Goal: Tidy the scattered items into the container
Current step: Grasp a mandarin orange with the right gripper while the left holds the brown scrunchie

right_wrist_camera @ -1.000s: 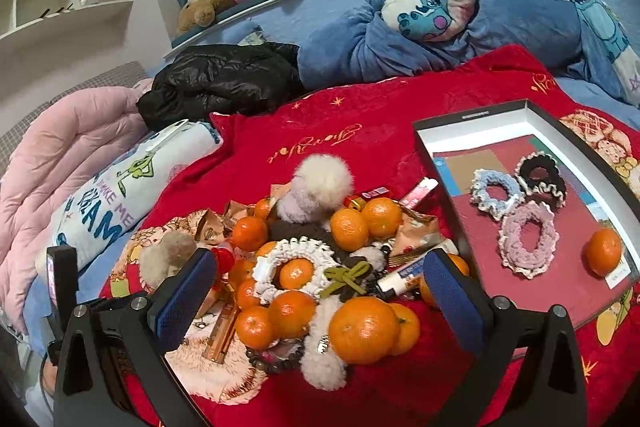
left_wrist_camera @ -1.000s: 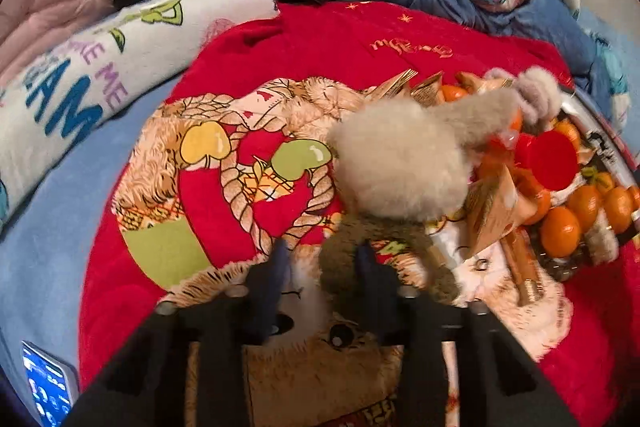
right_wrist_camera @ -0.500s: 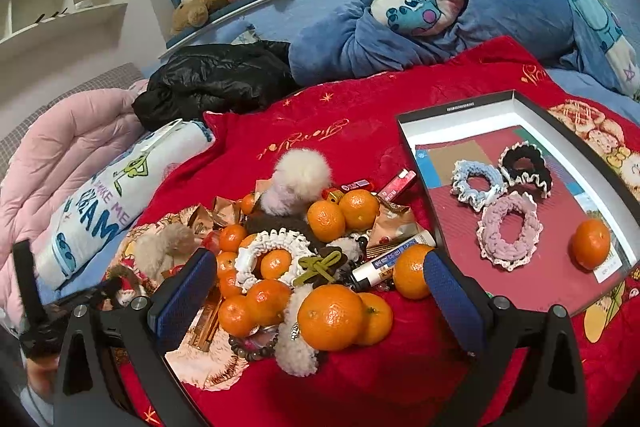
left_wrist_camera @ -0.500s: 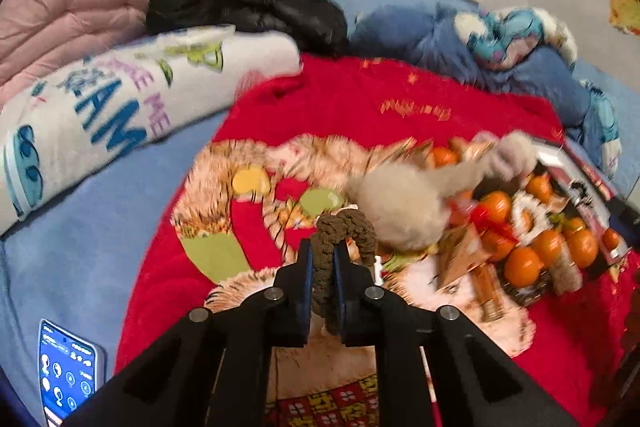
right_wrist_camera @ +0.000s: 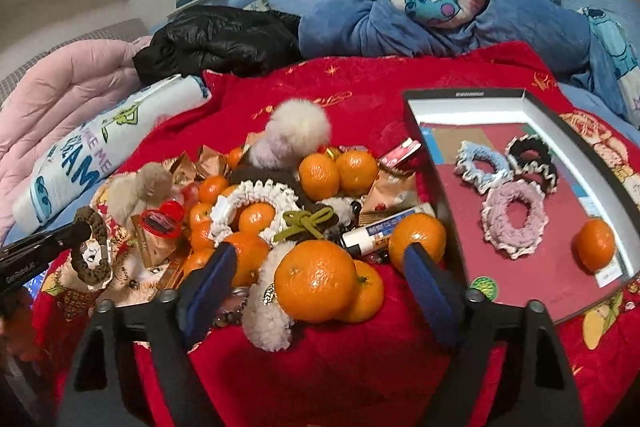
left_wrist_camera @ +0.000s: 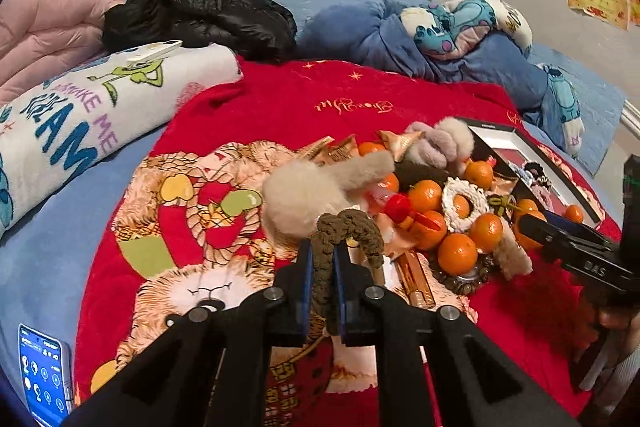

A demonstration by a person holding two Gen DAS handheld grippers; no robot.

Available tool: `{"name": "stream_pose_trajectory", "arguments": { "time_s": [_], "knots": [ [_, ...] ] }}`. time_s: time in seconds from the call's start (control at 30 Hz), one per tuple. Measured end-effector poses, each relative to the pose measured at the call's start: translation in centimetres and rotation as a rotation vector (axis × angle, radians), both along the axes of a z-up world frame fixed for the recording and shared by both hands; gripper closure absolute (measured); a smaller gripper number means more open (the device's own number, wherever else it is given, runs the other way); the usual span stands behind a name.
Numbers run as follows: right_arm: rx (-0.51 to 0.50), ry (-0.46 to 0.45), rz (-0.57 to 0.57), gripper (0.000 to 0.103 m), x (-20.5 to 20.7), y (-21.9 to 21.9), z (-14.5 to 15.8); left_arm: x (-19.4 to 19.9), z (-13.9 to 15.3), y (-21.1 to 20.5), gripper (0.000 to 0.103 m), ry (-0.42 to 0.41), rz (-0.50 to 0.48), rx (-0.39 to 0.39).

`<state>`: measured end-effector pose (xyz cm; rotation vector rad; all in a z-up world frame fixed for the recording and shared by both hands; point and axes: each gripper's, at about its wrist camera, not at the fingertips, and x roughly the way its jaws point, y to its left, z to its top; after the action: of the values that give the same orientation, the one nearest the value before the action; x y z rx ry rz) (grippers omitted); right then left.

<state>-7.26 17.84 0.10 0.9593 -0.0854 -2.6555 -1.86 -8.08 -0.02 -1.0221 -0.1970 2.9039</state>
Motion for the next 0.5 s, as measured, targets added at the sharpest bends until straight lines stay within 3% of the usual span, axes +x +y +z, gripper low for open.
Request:
{"name": "stream_pose_trajectory", "arguments": {
  "time_s": [0.23,0.5],
  "knots": [
    [0.004,-0.035,-0.017,0.058,-0.4,-0.2,-0.8,0.7,0.7,0.4,0.093,0.042,-0.020,0.021],
    [-0.001,-0.031,-0.020,0.063,-0.2,-0.5,-0.2,0.6,1.6,1.2,0.093,0.063,-0.017,0.038]
  ]
}}
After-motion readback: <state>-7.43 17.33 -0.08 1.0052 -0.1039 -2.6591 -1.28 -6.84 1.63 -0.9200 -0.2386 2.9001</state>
